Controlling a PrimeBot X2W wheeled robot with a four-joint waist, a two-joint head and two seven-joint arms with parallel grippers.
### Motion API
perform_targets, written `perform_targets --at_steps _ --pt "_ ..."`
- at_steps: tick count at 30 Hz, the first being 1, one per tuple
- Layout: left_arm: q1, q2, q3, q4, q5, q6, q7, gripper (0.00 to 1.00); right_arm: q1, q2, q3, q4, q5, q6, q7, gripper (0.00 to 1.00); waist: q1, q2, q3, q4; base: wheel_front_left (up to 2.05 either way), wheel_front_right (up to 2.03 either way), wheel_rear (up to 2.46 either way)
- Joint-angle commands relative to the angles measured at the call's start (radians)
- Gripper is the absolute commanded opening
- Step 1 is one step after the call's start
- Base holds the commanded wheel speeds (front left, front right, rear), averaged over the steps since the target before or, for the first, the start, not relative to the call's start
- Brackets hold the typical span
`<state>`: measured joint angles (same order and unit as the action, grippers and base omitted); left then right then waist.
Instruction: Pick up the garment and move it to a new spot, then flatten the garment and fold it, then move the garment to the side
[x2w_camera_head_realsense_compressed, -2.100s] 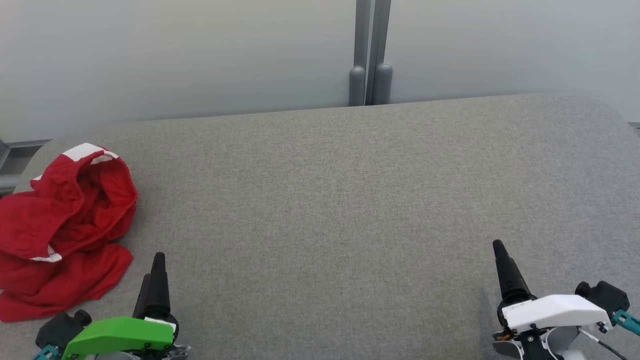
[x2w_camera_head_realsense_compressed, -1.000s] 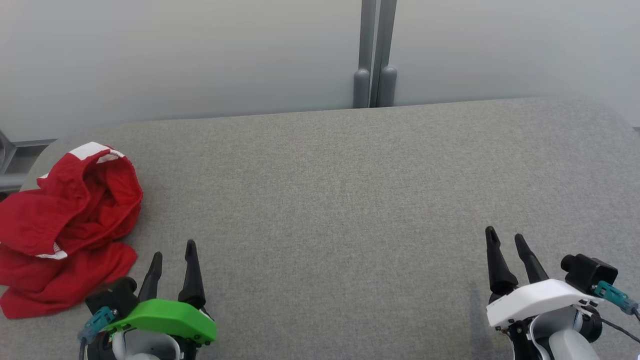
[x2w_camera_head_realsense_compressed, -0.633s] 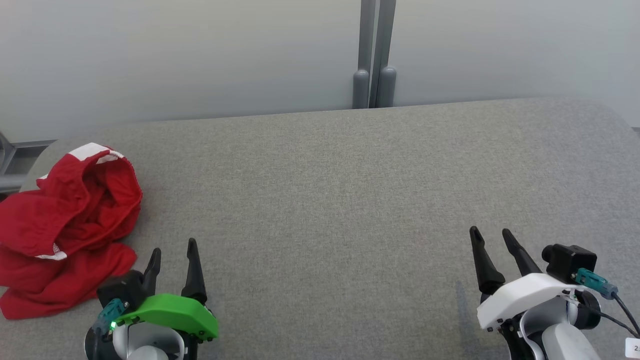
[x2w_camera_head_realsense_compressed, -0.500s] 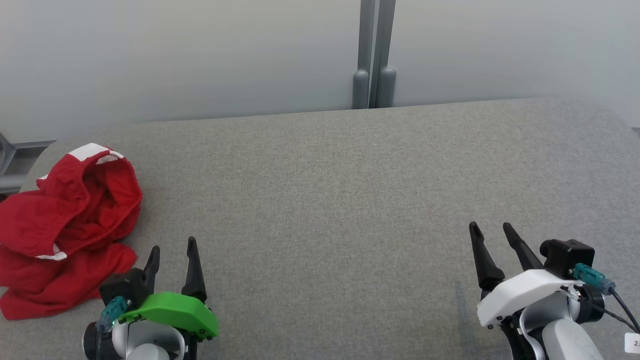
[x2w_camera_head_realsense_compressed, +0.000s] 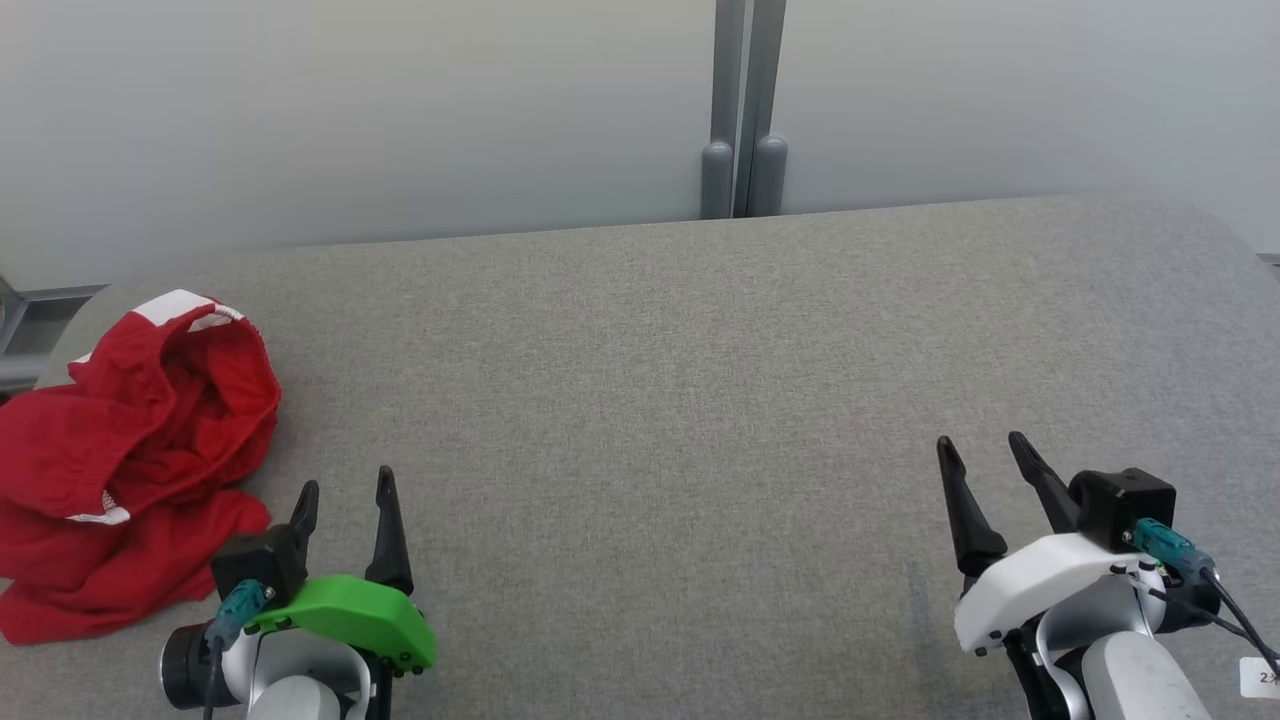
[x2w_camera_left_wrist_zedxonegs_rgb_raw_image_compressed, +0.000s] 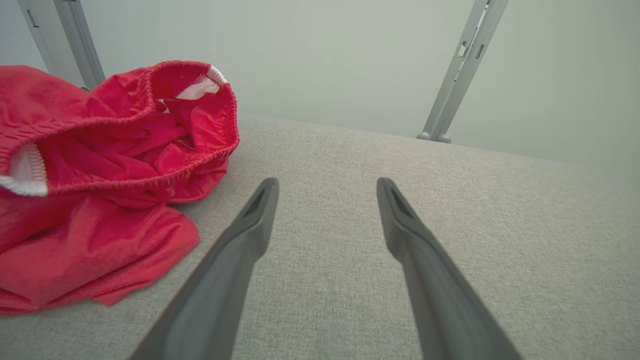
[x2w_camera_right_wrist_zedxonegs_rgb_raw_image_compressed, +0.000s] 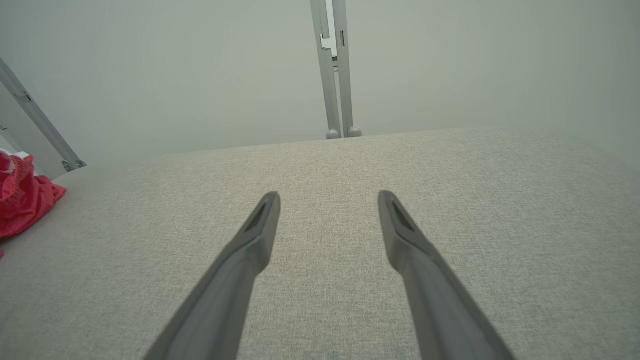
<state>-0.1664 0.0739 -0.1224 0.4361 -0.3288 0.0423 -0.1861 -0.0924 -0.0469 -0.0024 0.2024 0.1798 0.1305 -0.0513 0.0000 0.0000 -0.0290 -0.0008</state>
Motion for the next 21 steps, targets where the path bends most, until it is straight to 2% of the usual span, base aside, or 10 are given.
perform_targets --at_steps 1,7,21 --pt "-0.018 0.005 0.001 0.001 0.011 -0.006 -0.003 1.0 -0.014 -0.004 0.003 -0.002 -0.015 0.0 -0.004 1.0 0.0 0.0 0.0 0.0 0.0 0.0 0.0" --pt "-0.013 0.01 -0.006 -0.002 0.029 -0.017 -0.011 1.0 -0.013 -0.005 0.013 0.006 -0.049 0.0 -0.012 1.0 0.0 0.0 -0.001 0.001 0.0 0.0 0.0" --pt "-0.027 0.016 -0.03 0.015 0.098 0.005 -0.032 1.0 -0.026 -0.005 0.015 0.018 -0.132 0.0 -0.034 1.0 0.0 0.0 -0.003 0.001 0.0 0.0 0.0"
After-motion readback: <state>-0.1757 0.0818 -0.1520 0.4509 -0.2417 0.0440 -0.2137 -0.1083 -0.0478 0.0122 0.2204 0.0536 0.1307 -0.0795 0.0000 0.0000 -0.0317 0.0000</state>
